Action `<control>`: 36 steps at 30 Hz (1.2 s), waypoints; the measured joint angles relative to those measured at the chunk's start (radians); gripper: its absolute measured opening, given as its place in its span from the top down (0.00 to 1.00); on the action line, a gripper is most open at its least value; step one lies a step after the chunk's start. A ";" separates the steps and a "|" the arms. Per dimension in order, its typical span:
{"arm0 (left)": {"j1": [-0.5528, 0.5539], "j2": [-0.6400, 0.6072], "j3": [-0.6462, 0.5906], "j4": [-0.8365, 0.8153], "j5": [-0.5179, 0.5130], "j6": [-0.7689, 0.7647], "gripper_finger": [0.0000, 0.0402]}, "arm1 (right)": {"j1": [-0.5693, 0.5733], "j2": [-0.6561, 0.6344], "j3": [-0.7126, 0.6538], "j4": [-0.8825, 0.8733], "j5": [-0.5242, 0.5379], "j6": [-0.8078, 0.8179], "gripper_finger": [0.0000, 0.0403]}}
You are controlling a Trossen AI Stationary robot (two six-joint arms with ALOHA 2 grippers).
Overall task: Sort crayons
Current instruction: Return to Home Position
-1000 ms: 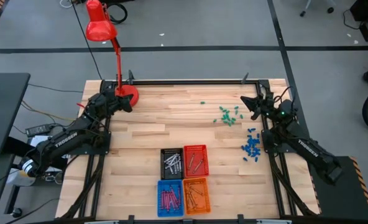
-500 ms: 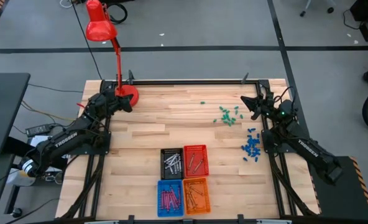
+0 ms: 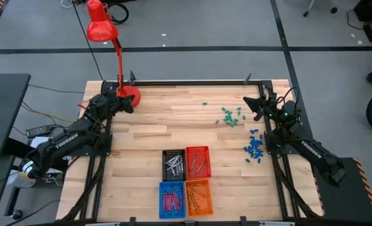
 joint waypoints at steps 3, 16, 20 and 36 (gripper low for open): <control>0.000 0.000 0.000 0.000 0.000 0.000 0.97 | 0.000 0.000 0.000 0.000 0.000 0.000 0.97; -0.016 -0.235 -0.003 -0.133 -0.008 0.282 0.97 | 0.000 0.002 0.000 0.000 0.000 0.000 0.97; -0.016 -0.328 -0.003 -0.129 -0.009 0.473 0.97 | 0.000 0.002 0.000 0.001 0.000 0.000 0.97; -0.043 -0.440 -0.080 -0.234 -0.029 0.522 0.97 | 0.000 0.002 0.000 0.012 0.000 0.000 0.97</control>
